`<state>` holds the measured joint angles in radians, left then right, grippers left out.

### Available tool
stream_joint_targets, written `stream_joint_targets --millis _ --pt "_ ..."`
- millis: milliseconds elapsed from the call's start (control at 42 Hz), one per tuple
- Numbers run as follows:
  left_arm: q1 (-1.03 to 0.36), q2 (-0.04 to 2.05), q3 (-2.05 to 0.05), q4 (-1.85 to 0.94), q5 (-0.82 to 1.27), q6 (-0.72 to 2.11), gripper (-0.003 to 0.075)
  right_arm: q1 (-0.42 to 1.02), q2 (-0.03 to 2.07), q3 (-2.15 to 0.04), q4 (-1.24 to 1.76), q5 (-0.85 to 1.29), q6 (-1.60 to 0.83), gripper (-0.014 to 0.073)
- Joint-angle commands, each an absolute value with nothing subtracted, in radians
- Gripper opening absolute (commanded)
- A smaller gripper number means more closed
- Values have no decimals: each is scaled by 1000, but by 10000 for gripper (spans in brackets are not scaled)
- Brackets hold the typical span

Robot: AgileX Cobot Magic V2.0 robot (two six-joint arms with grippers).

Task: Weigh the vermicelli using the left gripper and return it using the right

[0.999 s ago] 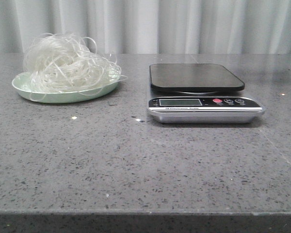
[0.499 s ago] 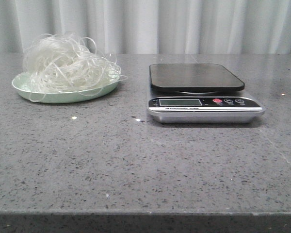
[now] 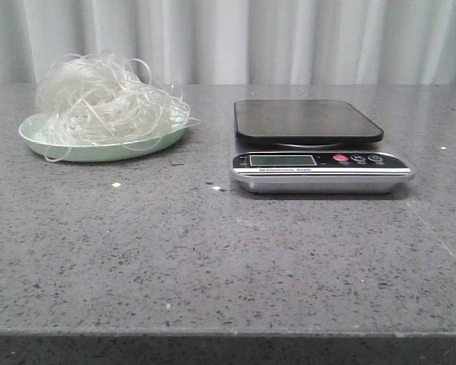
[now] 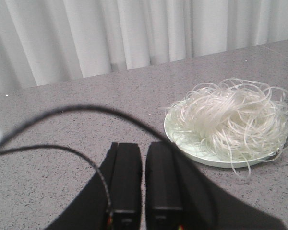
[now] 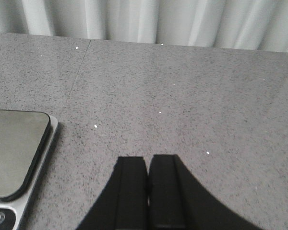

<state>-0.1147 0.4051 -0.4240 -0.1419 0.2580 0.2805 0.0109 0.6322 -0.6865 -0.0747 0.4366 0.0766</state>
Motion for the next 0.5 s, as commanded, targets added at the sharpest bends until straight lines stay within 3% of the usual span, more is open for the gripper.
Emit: stream_joint_targets --millis 0,285,476 --pt "-114 411 -451 -151 176 271 145 3 538 -624 -90 300 81 153" --pt "-114 411 -451 -151 176 271 145 3 311 -407 -90 115 81 153" --pt "-114 411 -451 -151 176 271 145 3 281 -335 -90 93 81 153"
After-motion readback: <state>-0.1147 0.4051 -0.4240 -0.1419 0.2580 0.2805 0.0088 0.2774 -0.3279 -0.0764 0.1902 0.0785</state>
